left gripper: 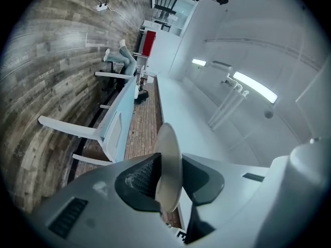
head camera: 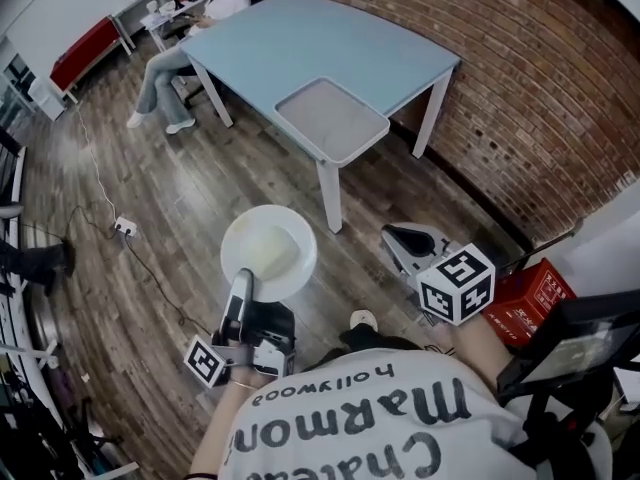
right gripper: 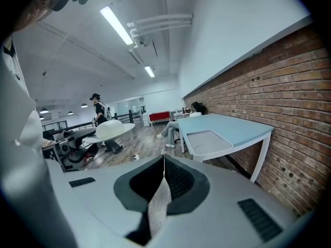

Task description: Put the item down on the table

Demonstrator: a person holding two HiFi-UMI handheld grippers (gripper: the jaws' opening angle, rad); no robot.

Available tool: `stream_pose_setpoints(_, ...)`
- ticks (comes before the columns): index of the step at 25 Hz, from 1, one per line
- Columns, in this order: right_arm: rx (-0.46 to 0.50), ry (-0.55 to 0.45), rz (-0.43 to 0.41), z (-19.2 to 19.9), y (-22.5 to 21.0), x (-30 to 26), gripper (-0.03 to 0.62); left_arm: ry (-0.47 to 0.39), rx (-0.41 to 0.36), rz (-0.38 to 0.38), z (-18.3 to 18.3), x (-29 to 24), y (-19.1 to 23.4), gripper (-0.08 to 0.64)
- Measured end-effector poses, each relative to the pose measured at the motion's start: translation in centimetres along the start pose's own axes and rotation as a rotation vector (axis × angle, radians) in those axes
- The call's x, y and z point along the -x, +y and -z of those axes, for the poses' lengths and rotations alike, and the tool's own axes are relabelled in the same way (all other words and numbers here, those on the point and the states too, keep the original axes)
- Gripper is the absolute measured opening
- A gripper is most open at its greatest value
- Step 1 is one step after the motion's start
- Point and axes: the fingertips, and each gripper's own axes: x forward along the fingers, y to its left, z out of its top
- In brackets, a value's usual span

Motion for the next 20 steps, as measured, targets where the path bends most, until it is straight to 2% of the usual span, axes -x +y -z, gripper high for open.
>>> stream_pose_setpoints(8, 0.010, 0.024, -0.013, -1.4, -6.7, -3.1, 0.011, -0.016, -0.010, -0.022, 0.1, -6.3, 3.5, 0.083)
stream_pose_setpoints(14, 0.017, 0.009, -0.016, -2.7, -10.4, -4.4, 0.011, -0.032, -0.038, -0.037, 0.2, -9.5, 5.0, 0.083)
stream_pose_setpoints(20, -0.005, 0.007, -0.029, -2.3, -13.1, -5.1, 0.012, -0.035, -0.057, -0.082, 1.0, -11.7, 6.8, 0.083)
